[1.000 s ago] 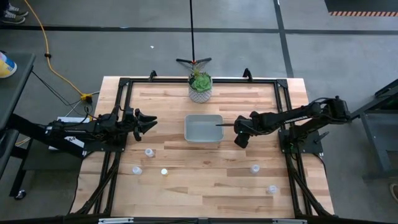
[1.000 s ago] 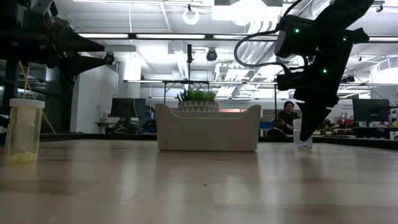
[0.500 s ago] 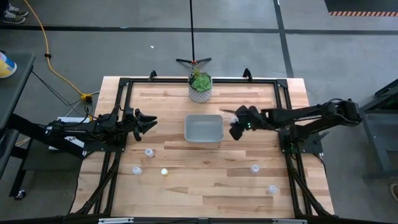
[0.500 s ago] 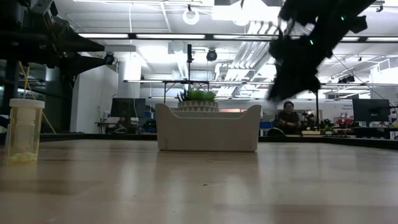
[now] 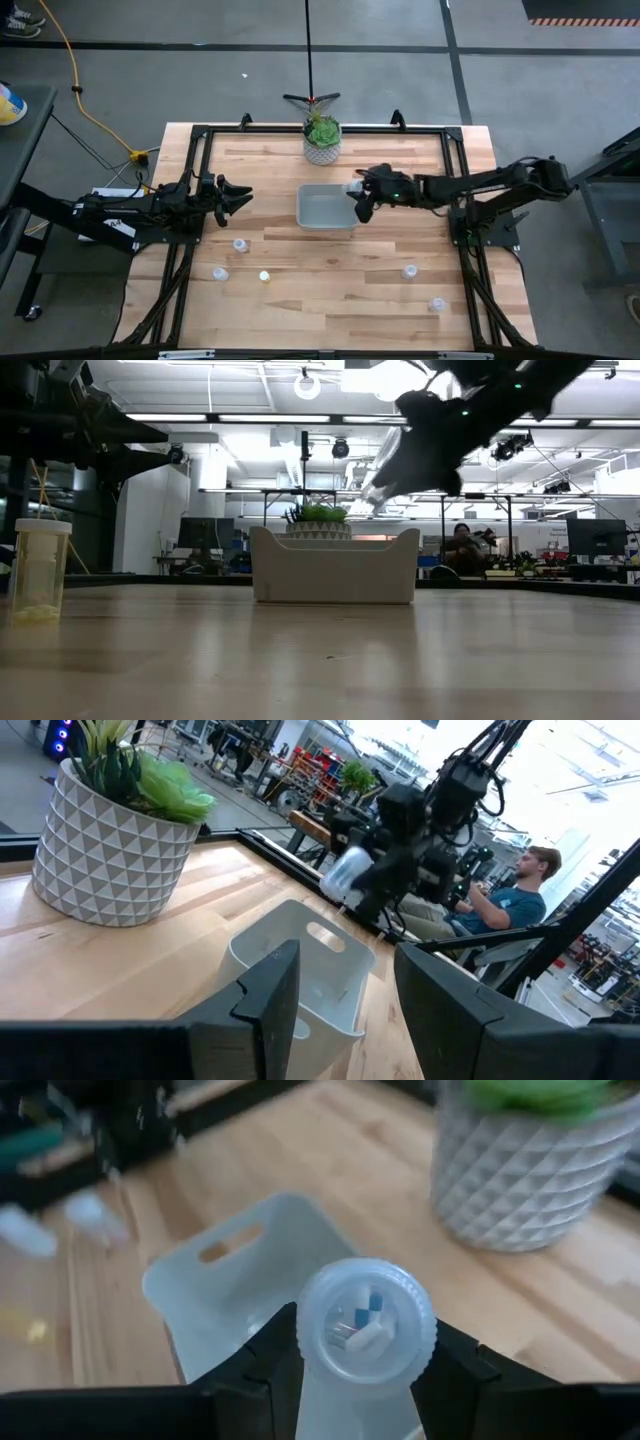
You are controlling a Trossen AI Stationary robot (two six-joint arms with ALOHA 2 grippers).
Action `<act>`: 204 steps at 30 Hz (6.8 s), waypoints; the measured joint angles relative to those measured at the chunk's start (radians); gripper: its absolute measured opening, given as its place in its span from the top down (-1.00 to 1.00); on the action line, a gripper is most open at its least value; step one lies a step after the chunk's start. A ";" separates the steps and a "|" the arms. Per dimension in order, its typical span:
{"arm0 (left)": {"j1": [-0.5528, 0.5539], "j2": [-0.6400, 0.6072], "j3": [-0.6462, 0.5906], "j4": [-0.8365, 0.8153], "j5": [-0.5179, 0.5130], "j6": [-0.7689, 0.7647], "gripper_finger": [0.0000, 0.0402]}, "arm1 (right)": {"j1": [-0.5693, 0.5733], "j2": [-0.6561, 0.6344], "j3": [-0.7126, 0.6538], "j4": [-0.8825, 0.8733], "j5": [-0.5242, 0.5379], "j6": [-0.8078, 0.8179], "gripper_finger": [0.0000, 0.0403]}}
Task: Pick and place pill bottles into a basket
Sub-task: Put the transparent pill bottle into the gray bin, then put the middle transparent pill bottle into the gray bin
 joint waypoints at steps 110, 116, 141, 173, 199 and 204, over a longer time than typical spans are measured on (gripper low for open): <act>0.000 0.000 0.000 -0.004 0.041 0.000 0.00 | 0.564 0.378 0.460 -1.256 -0.359 0.066 -0.28; 0.000 0.000 0.000 -0.004 0.041 0.000 0.00 | 0.565 0.378 0.460 -1.257 -0.382 0.066 -0.27; 0.000 0.000 0.000 -0.004 0.041 0.000 0.00 | 0.629 0.378 0.460 -1.251 -0.314 0.097 -0.11; 0.000 0.000 0.000 -0.005 0.041 0.000 0.00 | 0.625 0.378 0.372 -1.147 -0.357 0.176 -0.04; 0.000 0.000 0.000 -0.005 0.041 0.000 0.00 | 0.577 0.377 0.440 -1.111 -0.307 0.194 0.30; 0.000 0.000 0.000 -0.004 0.041 0.000 0.00 | 0.476 0.377 0.582 -1.110 -0.120 0.095 0.28</act>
